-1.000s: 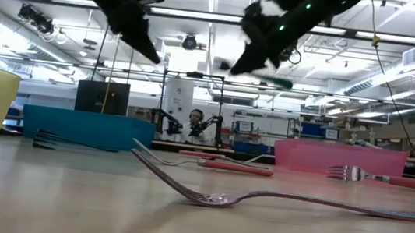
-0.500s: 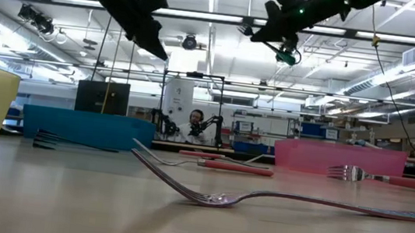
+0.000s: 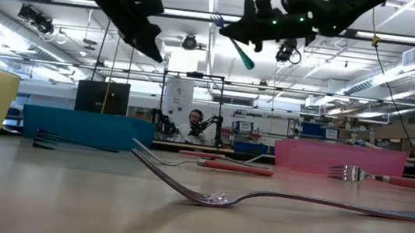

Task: Sort silverware by color (type)
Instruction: Put the top iridescent fork into the blue bin

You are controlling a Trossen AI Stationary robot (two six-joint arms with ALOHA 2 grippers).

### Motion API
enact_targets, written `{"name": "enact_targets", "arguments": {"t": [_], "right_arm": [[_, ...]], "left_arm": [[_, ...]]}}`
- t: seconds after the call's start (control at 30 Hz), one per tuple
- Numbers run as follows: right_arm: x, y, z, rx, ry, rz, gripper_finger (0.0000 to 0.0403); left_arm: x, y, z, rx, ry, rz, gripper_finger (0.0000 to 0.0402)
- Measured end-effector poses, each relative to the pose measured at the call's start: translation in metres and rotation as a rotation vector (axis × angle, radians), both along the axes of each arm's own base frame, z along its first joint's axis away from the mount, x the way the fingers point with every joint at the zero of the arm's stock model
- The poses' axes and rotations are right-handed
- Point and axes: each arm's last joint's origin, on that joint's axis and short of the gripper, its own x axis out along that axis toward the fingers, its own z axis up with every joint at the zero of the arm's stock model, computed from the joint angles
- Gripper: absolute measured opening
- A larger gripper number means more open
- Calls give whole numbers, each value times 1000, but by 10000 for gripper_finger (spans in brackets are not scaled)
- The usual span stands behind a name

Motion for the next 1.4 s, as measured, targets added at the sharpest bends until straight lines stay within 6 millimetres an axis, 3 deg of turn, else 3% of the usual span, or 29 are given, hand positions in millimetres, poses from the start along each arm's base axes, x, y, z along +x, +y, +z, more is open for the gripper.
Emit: {"name": "enact_targets", "arguments": {"t": [0.3, 0.63, 1.1, 1.4], "right_arm": [[13, -2, -15, -6, -30, 144, 8], [23, 24, -12, -27, -34, 397, 9], [31, 44, -13, -26, -30, 510, 9], [31, 45, -17, -40, 5, 551, 9]], "left_arm": [[-4, 13, 3, -5, -76, 54, 80], [9, 6, 18, -220, -414, -247, 80], [24, -25, 22, -222, -406, -499, 82], [33, -31, 22, -201, -438, -541, 137]]}}
